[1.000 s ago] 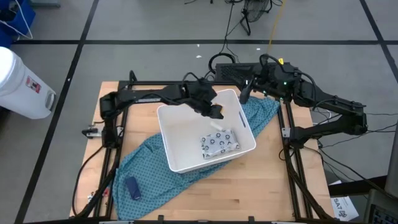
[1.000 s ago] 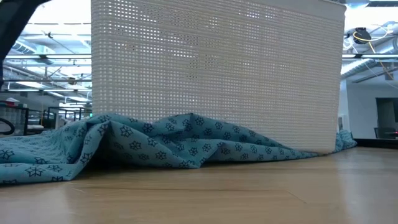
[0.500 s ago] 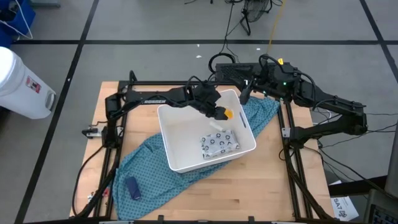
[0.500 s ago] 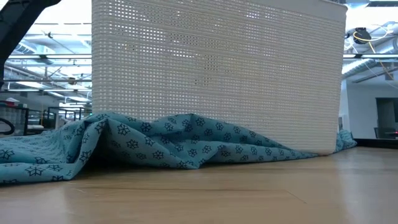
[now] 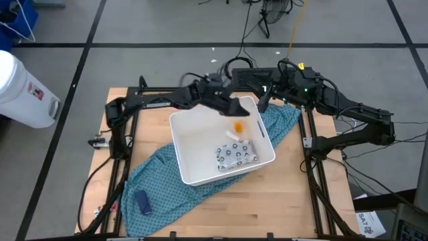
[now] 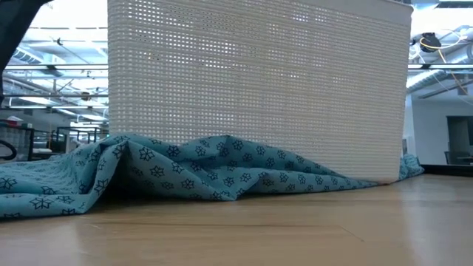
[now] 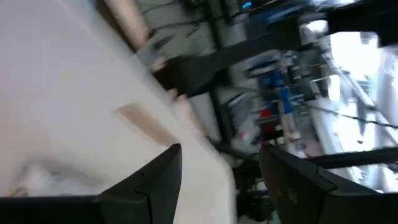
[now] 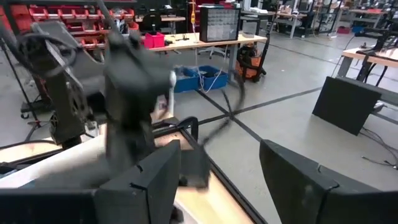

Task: Pick & place medical supplies in basket/bin
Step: Put the blue bandage into the white bin

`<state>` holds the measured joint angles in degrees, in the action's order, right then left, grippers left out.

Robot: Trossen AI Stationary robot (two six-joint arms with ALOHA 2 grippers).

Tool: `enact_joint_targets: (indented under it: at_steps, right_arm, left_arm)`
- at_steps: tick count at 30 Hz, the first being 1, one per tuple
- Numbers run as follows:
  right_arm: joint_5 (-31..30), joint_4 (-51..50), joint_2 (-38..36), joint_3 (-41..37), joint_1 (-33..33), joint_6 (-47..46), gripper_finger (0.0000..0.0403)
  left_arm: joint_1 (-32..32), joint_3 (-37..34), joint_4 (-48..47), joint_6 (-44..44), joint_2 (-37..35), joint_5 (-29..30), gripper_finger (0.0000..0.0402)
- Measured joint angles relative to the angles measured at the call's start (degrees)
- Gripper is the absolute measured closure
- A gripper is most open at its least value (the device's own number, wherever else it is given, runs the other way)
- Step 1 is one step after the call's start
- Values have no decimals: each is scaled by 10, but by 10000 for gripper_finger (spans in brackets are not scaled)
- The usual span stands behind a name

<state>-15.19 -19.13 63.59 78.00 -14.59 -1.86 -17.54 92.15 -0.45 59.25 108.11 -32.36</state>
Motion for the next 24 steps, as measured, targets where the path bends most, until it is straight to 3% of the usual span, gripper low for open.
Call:
enact_joint_targets:
  at_steps: [5, 10, 14, 20, 24]
  right_arm:
    - [1, 3, 0, 0, 0, 11, 193]
    - [2, -5, 0, 0, 0, 17, 193]
    - [2, -6, 0, 0, 0, 28, 193]
    - [2, -4, 1, 0, 0, 47, 193]
    - [2, 1, 1, 0, 0, 60, 193]
  left_arm:
    - [8, 1, -57, -9, -95, -3, 183]
    - [41, 2, -219, -14, -206, 56, 183]
    - [101, 3, -326, 26, -292, 151, 183]
    - [235, 1, -464, 128, -364, 364, 183]
    - [325, 1, -563, 228, -369, 428, 183]
